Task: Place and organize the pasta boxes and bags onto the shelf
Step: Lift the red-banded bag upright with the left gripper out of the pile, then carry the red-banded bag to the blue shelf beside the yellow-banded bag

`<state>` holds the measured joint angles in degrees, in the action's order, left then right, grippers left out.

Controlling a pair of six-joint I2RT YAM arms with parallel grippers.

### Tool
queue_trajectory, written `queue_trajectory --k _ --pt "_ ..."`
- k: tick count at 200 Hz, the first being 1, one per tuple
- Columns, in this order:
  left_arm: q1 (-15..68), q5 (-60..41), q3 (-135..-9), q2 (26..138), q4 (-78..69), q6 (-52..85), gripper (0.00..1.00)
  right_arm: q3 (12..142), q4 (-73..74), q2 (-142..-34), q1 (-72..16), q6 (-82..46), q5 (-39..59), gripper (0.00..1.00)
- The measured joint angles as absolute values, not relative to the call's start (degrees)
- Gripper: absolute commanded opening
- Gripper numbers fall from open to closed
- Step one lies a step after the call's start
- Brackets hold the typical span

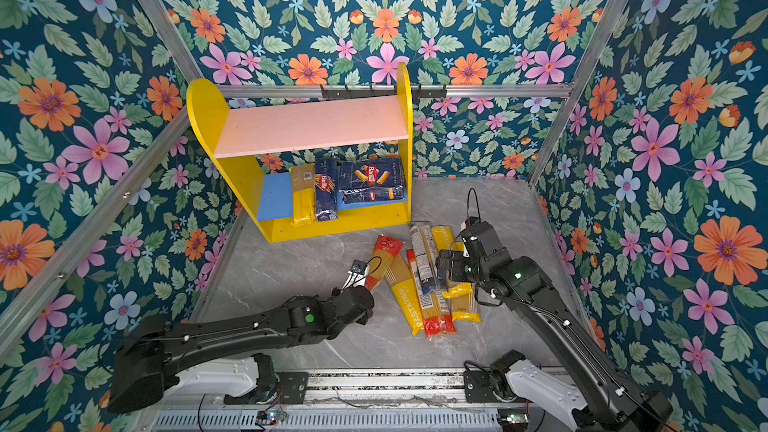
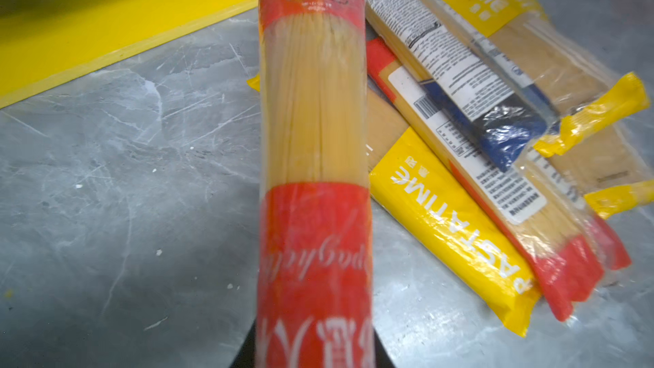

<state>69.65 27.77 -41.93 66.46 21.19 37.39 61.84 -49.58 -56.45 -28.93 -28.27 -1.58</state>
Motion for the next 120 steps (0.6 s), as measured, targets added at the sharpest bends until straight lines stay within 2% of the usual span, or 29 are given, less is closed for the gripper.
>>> queue_trajectory --k 59,120 --pt "69.9 30.8 -41.5 54.9 30.5 39.3 0.0 63.2 -49.3 -57.8 -29.0 -28.2 -0.4 0.99" --pt "69.8 42.1 -47.7 50.0 43.5 45.3 0.0 64.5 -47.7 -60.2 -29.0 -27.0 1.4 0.99"
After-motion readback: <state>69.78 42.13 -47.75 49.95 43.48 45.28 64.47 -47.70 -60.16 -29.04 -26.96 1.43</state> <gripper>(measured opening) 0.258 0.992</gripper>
